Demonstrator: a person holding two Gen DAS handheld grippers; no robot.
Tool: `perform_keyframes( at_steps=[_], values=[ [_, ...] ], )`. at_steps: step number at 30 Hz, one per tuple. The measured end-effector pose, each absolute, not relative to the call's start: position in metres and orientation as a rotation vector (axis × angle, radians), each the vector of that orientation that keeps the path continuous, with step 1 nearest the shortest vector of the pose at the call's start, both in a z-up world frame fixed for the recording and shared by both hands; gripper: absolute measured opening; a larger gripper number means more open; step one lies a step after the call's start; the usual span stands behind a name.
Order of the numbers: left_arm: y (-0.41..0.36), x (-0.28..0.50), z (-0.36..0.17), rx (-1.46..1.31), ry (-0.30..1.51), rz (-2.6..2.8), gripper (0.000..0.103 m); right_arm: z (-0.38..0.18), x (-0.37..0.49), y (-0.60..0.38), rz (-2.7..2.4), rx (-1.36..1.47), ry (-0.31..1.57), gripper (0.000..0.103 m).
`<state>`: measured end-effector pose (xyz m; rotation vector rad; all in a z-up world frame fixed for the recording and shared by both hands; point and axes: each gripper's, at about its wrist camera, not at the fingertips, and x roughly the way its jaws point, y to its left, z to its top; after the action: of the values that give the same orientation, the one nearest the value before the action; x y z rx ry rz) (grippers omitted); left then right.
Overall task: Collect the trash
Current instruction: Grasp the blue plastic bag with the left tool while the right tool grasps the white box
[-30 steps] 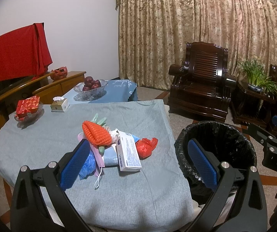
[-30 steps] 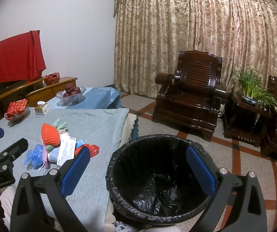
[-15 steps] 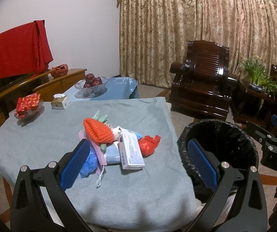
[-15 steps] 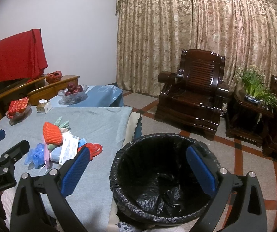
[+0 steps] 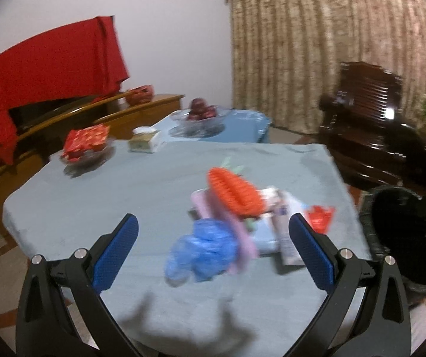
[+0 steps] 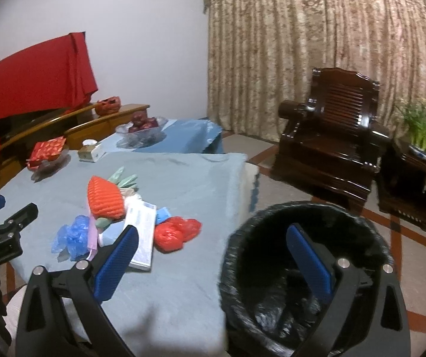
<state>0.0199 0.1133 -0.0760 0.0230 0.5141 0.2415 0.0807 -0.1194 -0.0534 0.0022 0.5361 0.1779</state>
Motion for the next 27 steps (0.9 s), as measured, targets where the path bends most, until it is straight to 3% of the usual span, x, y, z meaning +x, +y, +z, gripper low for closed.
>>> perform_keyframes(
  at_steps=[8, 12, 23, 27],
  values=[
    [0.159, 0.05, -0.11, -0.013, 0.623, 0.267, 0.097, -0.086, 0.115, -0.063, 0.292, -0.003, 0.599, 0.09],
    [0.168, 0.066, -0.128, -0.046, 0.678, 0.228, 0.084, -0.104, 0.13, -0.049, 0.323, -0.004, 0.655, 0.083],
    [0.166, 0.101, -0.16, -0.054, 0.73, 0.165, 0.083, -0.14, 0.157, -0.027, 0.36, -0.003, 0.756, 0.077],
    [0.165, 0.111, -0.169, -0.061, 0.762, 0.133, 0.069, -0.152, 0.164, -0.022, 0.367, 0.0, 0.788, 0.076]
  ],
)
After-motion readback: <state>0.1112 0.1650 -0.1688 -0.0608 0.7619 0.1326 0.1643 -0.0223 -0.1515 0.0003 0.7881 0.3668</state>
